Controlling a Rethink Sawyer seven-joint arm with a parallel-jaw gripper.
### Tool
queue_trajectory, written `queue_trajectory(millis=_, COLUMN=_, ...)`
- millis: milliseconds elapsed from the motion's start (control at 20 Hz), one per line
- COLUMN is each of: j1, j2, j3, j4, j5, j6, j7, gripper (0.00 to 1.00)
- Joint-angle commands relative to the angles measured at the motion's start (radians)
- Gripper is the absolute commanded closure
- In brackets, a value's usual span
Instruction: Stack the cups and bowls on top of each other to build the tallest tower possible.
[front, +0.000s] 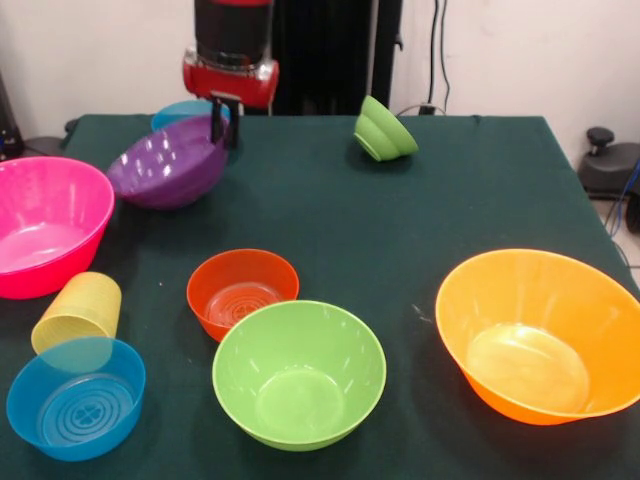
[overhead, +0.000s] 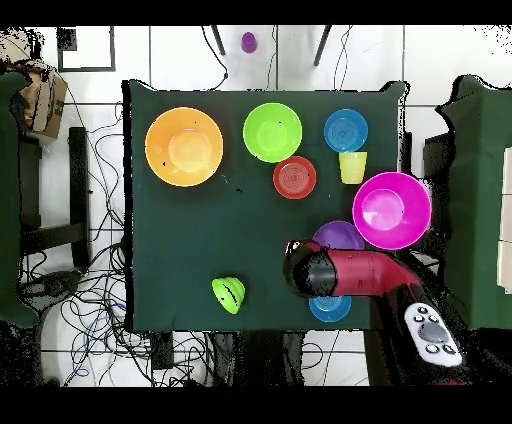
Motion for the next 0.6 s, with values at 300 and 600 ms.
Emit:
queue_trajectory(millis=300, j1=-0.002, j2=-0.171, j3=0.143, j4=0.053, j5=0.056, j6=0.218, j7=-0.122, gripper=1.0)
queue_trajectory(millis=600, j1=0.009, j2=-0.156, j3=0.14, j4=0.043, j5=0.031, j6=0.208, j7=-0.098, gripper=1.0)
